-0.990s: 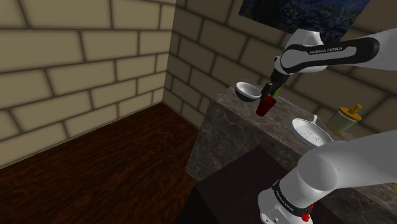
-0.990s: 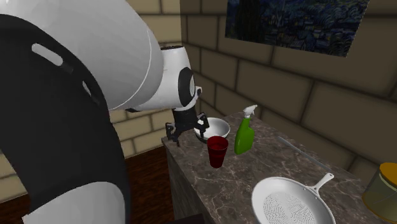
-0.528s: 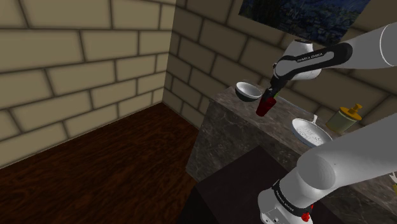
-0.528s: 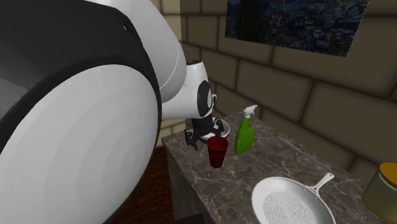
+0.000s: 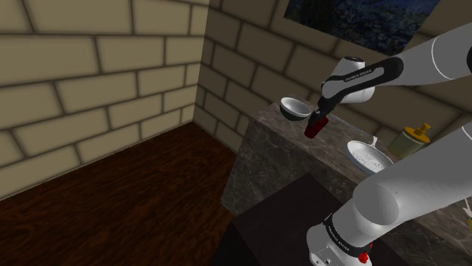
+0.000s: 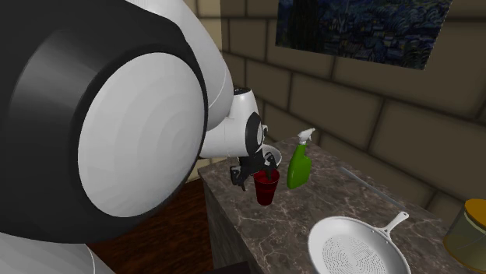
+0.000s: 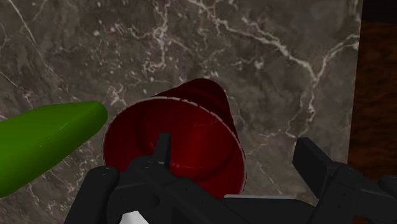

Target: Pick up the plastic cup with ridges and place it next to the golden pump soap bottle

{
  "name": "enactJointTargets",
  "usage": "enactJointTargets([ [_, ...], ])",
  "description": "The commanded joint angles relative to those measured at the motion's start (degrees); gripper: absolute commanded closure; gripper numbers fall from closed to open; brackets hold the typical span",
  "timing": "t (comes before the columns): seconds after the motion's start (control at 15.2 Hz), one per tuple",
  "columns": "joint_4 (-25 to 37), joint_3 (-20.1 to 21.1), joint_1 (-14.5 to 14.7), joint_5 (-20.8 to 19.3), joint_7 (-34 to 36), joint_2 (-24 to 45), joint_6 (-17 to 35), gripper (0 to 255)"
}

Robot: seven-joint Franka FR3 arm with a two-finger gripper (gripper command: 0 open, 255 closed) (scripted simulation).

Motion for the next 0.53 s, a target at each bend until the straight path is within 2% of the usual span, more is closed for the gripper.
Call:
enactJointTargets([
  [0.0,-0.2,-0.1,0.0,0.0,-0.1,0.2,0.4,0],
  [0.33,-0.2,-0.1,0.0,0.0,-0.1,0.2,0.4,0],
  [0.4,-0.2,-0.1,0.0,0.0,-0.1,0.2,0.4,255],
  [0.46,-0.2,-0.1,0.0,0.0,-0.1,0.2,0.4,255],
])
